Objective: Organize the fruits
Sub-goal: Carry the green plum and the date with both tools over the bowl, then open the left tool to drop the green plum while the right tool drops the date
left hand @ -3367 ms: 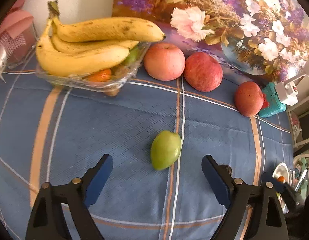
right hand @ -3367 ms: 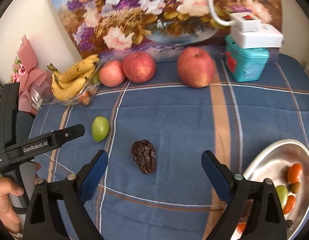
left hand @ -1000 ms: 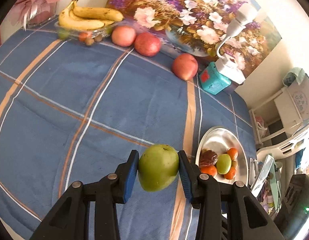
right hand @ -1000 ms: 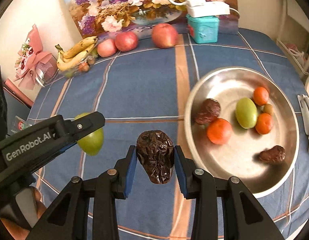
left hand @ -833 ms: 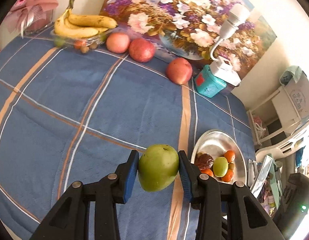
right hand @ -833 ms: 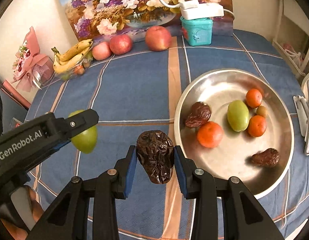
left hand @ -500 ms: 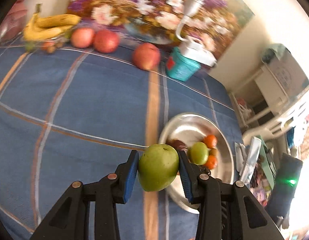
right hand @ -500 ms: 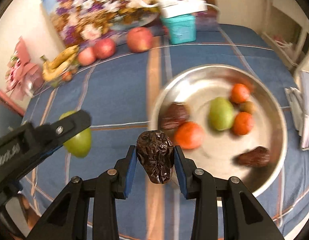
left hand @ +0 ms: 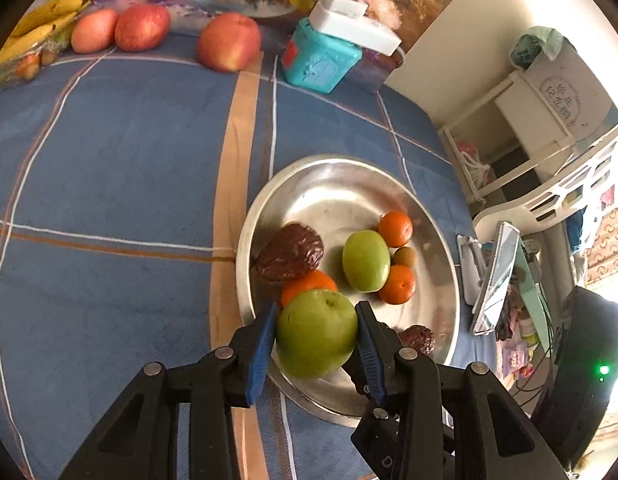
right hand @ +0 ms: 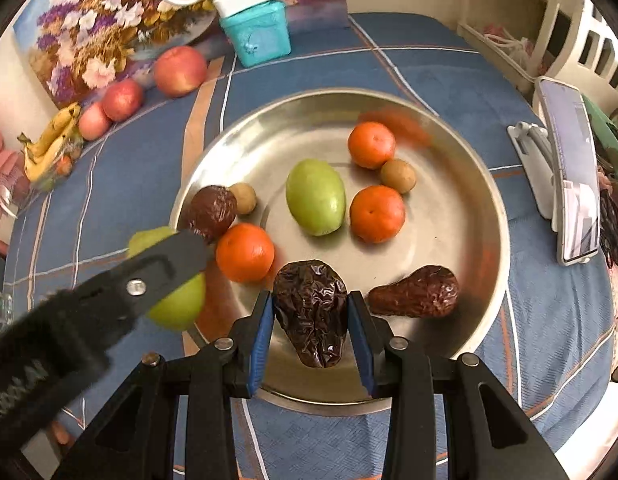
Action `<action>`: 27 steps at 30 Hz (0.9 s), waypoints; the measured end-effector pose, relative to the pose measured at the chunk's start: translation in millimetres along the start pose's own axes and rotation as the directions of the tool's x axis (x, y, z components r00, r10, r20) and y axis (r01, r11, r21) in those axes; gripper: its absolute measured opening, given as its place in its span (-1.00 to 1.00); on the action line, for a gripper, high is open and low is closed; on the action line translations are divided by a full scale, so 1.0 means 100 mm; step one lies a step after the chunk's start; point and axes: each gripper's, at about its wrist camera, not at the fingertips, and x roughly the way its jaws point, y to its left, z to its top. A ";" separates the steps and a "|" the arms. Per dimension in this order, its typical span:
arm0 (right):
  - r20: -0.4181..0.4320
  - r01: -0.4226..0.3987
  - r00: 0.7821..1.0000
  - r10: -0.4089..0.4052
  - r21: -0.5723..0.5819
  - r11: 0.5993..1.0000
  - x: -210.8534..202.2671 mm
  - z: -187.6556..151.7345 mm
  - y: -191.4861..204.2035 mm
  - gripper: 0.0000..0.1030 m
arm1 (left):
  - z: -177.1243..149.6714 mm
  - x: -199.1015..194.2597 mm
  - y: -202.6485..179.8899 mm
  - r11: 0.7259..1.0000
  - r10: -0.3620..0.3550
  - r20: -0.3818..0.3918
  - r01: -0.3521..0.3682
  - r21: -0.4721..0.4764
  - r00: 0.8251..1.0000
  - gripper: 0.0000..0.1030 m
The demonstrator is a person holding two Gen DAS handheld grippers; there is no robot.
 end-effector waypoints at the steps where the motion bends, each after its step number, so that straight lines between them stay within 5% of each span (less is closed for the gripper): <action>1: -0.003 0.000 1.000 0.000 -0.004 1.000 0.01 -0.01 0.01 -0.25 | 0.00 0.02 0.00 1.000 0.003 -0.006 -0.003 -0.002 1.000 -0.17; 13: -0.051 0.012 0.999 -0.013 -0.009 1.000 0.23 -0.01 -0.01 -0.24 | -0.05 -0.08 0.05 1.000 -0.009 0.001 0.009 -0.023 1.000 -0.10; 17: -0.055 0.018 0.998 -0.018 -0.002 1.000 0.26 0.00 -0.04 -0.24 | -0.09 -0.18 0.13 0.998 0.064 0.031 -0.063 -0.029 0.997 0.25; 20: -0.046 0.030 0.998 -0.030 0.001 1.000 0.25 0.00 -0.04 -0.21 | -0.12 -0.27 0.28 0.984 0.175 0.056 -0.174 -0.032 0.983 0.39; 25: -0.007 0.049 0.999 -0.049 -0.003 0.999 0.17 -0.02 -0.05 -0.01 | -0.18 -0.42 0.61 0.932 0.360 0.081 -0.355 -0.073 0.929 0.94; 27: 0.005 0.056 0.998 -0.056 -0.003 0.998 0.13 -0.06 -0.07 -0.01 | -0.22 -0.49 0.73 0.910 0.411 0.096 -0.404 -0.091 0.906 1.00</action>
